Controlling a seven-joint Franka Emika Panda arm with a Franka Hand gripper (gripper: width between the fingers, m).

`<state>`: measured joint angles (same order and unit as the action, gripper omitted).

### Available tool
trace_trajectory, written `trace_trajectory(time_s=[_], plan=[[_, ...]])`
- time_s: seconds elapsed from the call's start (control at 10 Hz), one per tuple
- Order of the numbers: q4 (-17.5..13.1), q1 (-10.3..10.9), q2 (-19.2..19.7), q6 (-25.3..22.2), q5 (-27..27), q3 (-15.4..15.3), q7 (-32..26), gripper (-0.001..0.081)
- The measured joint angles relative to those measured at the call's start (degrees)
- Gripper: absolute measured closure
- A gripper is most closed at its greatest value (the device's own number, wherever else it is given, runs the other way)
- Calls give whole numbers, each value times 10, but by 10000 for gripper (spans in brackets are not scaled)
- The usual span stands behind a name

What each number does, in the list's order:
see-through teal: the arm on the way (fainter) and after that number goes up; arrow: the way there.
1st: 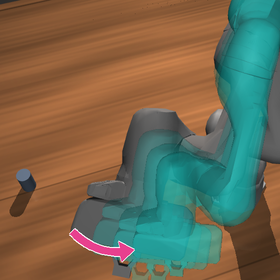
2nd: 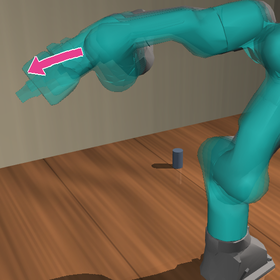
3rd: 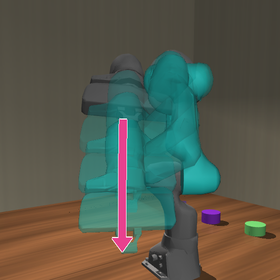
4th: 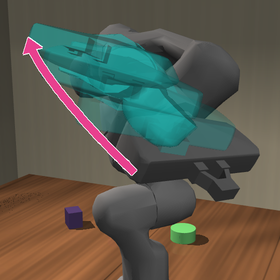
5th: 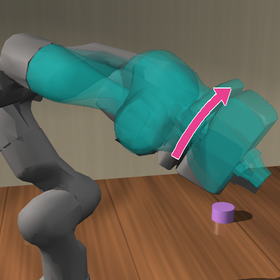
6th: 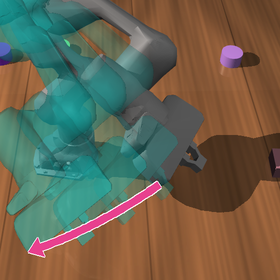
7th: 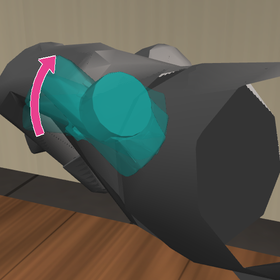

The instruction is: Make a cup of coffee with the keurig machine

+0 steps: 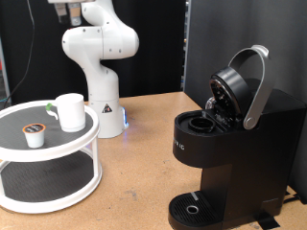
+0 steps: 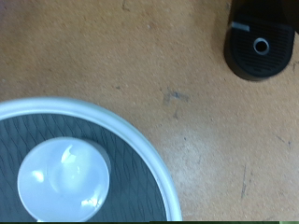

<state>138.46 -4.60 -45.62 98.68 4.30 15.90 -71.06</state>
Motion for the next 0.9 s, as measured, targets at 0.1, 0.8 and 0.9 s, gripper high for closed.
trace_trajectory(time_s=[0.1,0.8,0.9], plan=[[2,-4,4,10,6,13,-9,1],[-3,-17,41,27,37,34,-15,1],[-3,-18,41,23,45,35,-15,1]])
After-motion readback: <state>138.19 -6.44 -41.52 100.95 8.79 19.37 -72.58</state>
